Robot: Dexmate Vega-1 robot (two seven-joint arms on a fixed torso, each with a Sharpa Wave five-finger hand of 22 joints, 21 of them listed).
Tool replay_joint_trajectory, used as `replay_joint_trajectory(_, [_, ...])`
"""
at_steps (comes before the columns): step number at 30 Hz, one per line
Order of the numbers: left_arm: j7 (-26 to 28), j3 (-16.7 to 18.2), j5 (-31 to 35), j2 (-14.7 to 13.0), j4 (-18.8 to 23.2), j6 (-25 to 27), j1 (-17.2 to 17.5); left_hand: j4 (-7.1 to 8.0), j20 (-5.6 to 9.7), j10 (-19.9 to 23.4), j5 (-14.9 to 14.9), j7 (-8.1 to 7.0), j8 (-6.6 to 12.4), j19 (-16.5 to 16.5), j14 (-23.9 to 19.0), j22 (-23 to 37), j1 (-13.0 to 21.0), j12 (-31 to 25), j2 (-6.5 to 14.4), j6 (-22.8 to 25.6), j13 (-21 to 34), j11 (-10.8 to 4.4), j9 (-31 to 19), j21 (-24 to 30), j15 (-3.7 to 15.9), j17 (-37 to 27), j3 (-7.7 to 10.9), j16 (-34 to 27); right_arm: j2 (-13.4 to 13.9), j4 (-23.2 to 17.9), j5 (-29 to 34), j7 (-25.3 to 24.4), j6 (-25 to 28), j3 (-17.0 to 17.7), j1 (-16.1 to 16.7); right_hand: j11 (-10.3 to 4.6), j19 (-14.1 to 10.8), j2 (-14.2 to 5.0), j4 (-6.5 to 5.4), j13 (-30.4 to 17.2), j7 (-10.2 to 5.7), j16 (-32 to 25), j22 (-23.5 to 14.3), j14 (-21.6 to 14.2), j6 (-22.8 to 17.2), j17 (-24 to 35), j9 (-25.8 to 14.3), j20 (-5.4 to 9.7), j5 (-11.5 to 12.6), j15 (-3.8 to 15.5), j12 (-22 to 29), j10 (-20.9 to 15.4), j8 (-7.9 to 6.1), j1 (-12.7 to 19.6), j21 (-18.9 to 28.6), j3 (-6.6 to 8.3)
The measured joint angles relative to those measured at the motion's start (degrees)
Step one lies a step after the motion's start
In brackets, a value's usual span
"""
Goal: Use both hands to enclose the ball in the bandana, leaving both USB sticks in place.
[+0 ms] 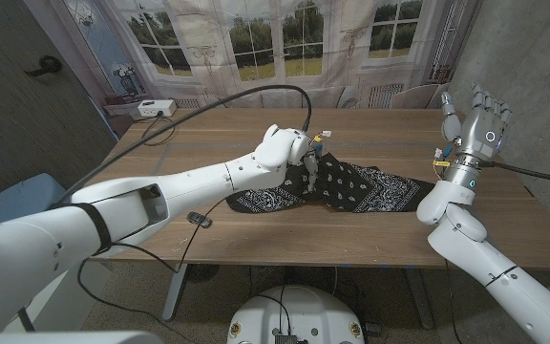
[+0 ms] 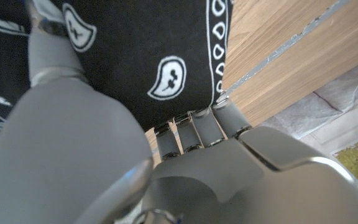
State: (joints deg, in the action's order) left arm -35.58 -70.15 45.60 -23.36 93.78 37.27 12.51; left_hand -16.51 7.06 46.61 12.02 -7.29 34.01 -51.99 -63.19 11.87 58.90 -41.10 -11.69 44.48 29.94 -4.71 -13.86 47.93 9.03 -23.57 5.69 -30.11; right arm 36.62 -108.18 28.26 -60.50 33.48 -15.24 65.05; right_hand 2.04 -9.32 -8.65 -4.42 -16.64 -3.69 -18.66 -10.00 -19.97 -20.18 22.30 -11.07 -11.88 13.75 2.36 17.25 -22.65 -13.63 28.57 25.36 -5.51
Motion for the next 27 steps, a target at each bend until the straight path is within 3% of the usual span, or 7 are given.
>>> replay_joint_trajectory(3, [2.8,3.9,-3.0,-0.5,1.0,-0.9,2.2,0.00,0.02,0.0,0.2,0.69,0.00,0.0,0.0,0.0,0.0,0.1,0.0,0.2,0.1,0.00,0.0,0.0,0.00,-0.1,0.00,0.0,0.0,0.1,0.0,-0.1,0.0,0.0,-0.1,0.00,0.0,0.00,0.03,0.0,0.00,0.0,0.0,0.0,0.0,0.0,0.0,0.00,0.0,0.00,0.0,0.0,0.00,0.0,-0.2,0.49])
replay_joint_trajectory(15, [14.6,16.9,-19.4,-1.9,3.1,-7.9,8.8,0.00,0.11,0.0,-0.4,0.98,0.00,0.6,-0.2,-0.3,0.0,0.4,0.0,-0.1,0.1,0.00,0.0,1.0,0.18,0.1,0.00,1.1,0.0,0.2,0.0,-0.6,-0.1,-0.1,-0.3,0.00,-0.3,0.00,0.01,0.0,0.00,0.0,0.0,0.0,0.0,0.0,0.0,0.27,-0.2,0.00,0.0,0.0,0.00,0.0,-0.6,0.47])
replay_joint_trajectory(27, [23.0,23.2,-31.9,-3.7,5.1,-15.5,12.4,-0.14,-0.19,0.0,-0.9,1.18,0.00,0.9,-0.1,-0.3,0.0,0.6,0.0,-0.3,0.2,0.00,0.0,1.9,0.29,0.1,0.15,1.8,-0.2,0.3,0.1,-1.5,-0.2,-0.2,-0.4,0.00,-0.6,0.01,0.01,-0.3,0.01,0.3,0.0,0.0,0.0,0.0,0.0,-0.03,-0.2,-0.01,0.0,0.0,0.34,0.0,-0.6,0.47])
